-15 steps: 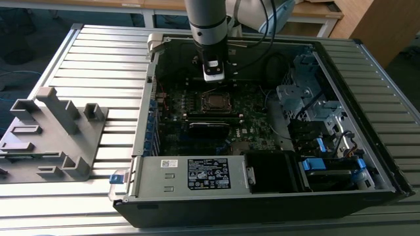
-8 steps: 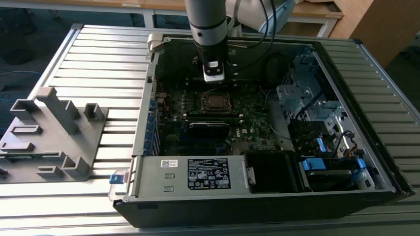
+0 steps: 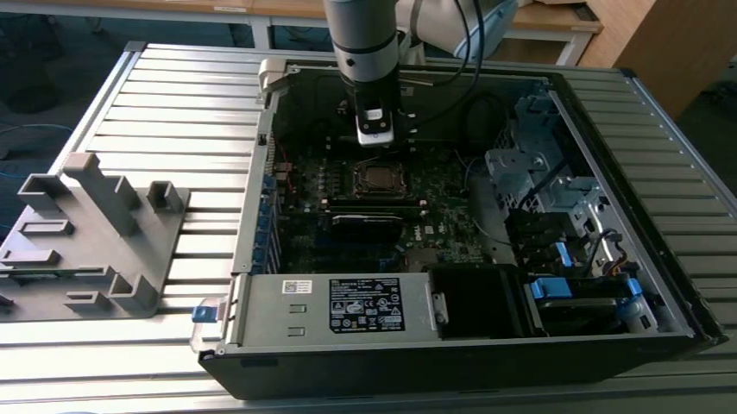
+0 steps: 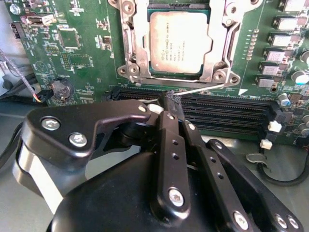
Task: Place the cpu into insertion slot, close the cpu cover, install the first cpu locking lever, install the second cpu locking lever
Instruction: 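Install the first cpu locking lever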
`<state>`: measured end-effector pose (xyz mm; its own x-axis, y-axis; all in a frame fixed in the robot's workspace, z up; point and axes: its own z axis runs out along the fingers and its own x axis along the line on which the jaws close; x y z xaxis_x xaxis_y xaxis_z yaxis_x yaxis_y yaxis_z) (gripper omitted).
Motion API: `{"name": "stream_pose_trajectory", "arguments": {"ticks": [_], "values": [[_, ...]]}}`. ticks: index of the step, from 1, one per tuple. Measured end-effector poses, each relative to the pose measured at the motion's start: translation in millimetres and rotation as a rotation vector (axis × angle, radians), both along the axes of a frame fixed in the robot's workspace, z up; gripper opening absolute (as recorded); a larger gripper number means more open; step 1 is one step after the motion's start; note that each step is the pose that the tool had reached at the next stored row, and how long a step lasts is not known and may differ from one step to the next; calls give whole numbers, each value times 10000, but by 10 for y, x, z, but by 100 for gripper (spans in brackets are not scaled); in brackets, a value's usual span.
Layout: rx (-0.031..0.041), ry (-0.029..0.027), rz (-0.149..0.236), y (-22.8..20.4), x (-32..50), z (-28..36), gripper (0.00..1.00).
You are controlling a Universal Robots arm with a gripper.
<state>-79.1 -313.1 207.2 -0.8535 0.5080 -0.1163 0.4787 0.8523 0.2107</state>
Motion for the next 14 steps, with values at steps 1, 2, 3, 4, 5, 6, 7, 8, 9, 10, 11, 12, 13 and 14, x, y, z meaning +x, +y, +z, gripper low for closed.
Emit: {"name": "stream_pose_trajectory", "arguments": {"ticks": [1, 2, 3, 4, 5, 6, 7, 8, 9, 10, 11, 12, 13, 14], "values": [[2, -2, 0, 0, 0, -3, 11], [1, 0, -1, 0, 0, -3, 11], [0, 0, -1, 0, 0, -5, 11], [-1, 1, -1, 0, 0, -5, 11], [-1, 2, -1, 0, 0, -5, 11], [-2, 1, -1, 0, 0, -6, 11], [3, -3, -1, 1, 1, -11, 11], [2, -2, -1, 1, 0, -18, 11], [1, 0, -1, 0, 0, -25, 11], [0, 0, -1, 0, 0, -35, 11], [-1, 0, -1, 0, 0, -45, 11], [-2, 0, -1, 0, 0, -54, 11], [-2, 0, -1, 0, 0, -60, 11], [-4, 1, -2, 0, 0, -63, 11]]}}
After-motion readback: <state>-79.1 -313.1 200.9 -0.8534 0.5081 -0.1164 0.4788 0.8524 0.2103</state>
